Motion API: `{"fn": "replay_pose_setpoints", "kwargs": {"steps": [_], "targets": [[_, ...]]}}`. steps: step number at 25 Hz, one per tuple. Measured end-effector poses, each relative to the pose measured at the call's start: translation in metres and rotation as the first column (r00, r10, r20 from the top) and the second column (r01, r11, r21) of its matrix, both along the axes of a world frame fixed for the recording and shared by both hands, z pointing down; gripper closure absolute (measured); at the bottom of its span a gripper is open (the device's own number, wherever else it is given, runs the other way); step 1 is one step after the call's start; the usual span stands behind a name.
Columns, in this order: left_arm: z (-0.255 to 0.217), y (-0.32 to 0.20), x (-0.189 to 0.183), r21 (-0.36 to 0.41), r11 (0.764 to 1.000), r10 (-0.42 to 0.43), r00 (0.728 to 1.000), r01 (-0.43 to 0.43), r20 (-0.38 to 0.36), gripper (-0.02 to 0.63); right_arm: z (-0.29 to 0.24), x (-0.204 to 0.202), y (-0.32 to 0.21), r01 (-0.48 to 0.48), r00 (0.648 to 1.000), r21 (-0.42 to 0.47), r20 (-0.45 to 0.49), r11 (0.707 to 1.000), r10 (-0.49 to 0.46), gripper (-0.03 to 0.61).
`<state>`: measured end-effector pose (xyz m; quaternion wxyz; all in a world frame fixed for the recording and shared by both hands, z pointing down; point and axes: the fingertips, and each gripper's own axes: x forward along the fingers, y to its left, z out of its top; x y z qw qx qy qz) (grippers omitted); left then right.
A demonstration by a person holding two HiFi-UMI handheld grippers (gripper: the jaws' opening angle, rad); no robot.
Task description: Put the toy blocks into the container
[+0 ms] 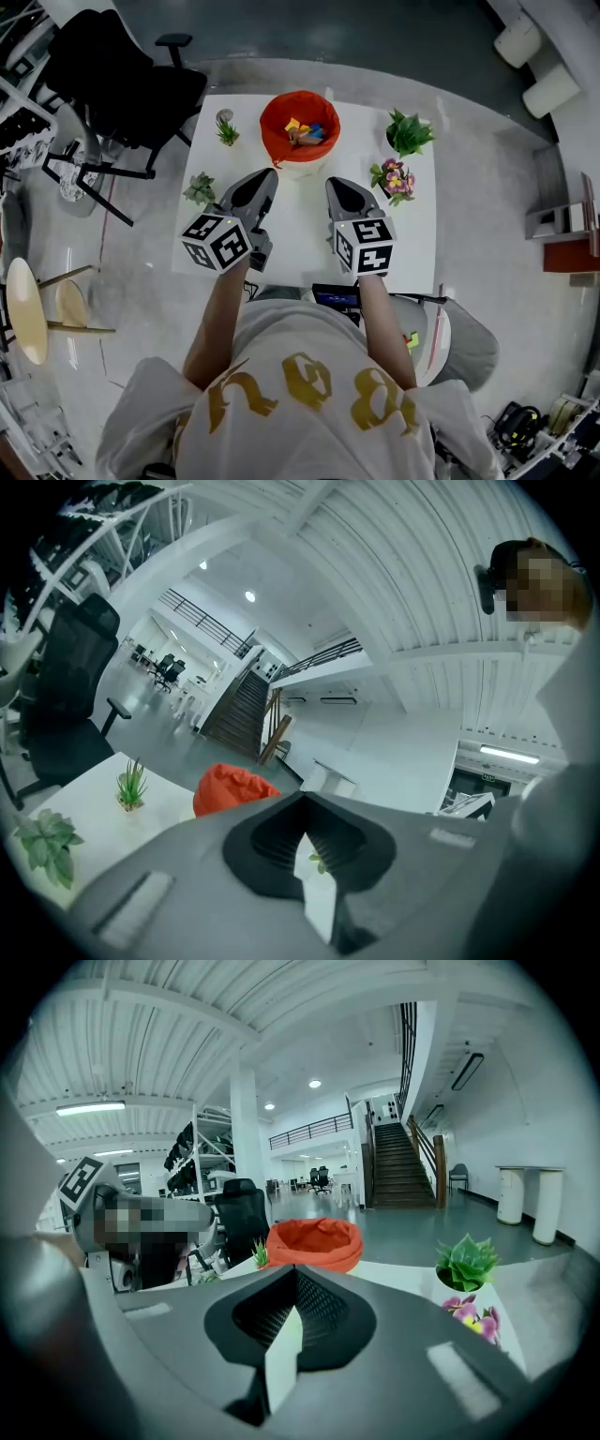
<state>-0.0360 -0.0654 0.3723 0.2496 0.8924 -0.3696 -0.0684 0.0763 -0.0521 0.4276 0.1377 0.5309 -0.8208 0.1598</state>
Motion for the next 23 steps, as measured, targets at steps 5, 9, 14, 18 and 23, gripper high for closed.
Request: {"fn": "replay_pose_setpoints", "kwargs": {"steps": [5,9,14,18,23], "targets": [[0.002,0.001,-0.001,-0.005,1.0,0.0,1.0,0.0,0.001,0.614,0.002,0.002,0.002,-0.006,1.0,-0.005,-0.003,1.0,0.006,0.552],[0.003,-0.001,-0.002,-0.015,1.0,-0.003,1.0,0.003,-0.007,0.614,0.001,0.002,0.0,-0.002,1.0,0.0,0.009,1.0,0.002,0.552],[0.007,-0.004,-0.002,-0.027,1.0,-0.002,1.0,0.001,-0.005,0.614,0.004,0.001,-0.003,-0.001,1.0,-0.006,0.005,1.0,0.001,0.552],[0.014,-0.005,-0.002,-0.056,0.998,0.0,1.0,-0.001,-0.011,0.614,0.006,0.0,-0.005,0.001,1.0,-0.008,0.001,1.0,-0.001,0.552],[0.016,-0.012,-0.002,-0.074,0.997,-0.004,1.0,0.002,-0.018,0.614,0.007,0.002,-0.012,-0.001,1.0,-0.013,0.002,1.0,0.001,0.552]]}}
